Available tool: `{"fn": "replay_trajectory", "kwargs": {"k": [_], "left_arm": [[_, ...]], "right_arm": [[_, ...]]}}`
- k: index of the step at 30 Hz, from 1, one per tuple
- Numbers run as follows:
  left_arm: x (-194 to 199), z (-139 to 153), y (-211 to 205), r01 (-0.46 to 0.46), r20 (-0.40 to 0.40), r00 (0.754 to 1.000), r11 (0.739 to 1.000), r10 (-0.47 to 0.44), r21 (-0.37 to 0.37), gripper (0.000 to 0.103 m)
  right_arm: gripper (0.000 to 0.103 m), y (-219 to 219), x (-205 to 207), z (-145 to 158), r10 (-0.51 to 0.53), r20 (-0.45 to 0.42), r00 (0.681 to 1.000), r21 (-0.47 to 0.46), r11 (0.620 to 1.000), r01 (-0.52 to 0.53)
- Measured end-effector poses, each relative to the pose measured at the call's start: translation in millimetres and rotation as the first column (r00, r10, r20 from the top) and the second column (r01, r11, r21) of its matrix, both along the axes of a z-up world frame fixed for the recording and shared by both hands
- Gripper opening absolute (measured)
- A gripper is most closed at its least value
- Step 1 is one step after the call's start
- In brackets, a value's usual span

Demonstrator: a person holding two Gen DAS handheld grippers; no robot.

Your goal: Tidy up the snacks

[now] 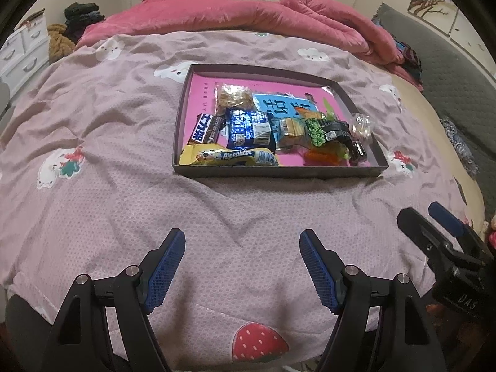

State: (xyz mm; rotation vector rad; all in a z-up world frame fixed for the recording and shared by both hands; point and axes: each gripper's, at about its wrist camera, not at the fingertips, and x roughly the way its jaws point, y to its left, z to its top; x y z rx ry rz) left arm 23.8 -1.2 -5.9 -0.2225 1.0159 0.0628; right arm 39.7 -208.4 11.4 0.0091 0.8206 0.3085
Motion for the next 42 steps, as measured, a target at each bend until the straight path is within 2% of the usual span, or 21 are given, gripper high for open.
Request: {"fn": "replay_trajectory", "kwargs": {"k": [20,28,42], "left_arm": [[-2.8,-0.1,2.4,-0.013,-0.009,1.000,1.000,0.013,0.005,0.078],[-2.9,1.5,-0.2,-0.015,-0.005,1.000,0.999,0.015,0.036,0.078],[-2.4,2.5,0.1,-0.022,0.006,1.000,0.999,0.022,0.042,0.078]], "right_arm": [[0.102,1.3,-2.8,-2.5,0.007,-0.011,1.000,-0.011,1.000,-0.007],[0.102,1.8,-3.1,-4.0,0.008,-0.014,1.000,-0.013,1.000,-0.008],[0.102,2.2,-3.0,-4.4,0.009,-0.016,1.000,-0.015,1.000,-0.009]]}}
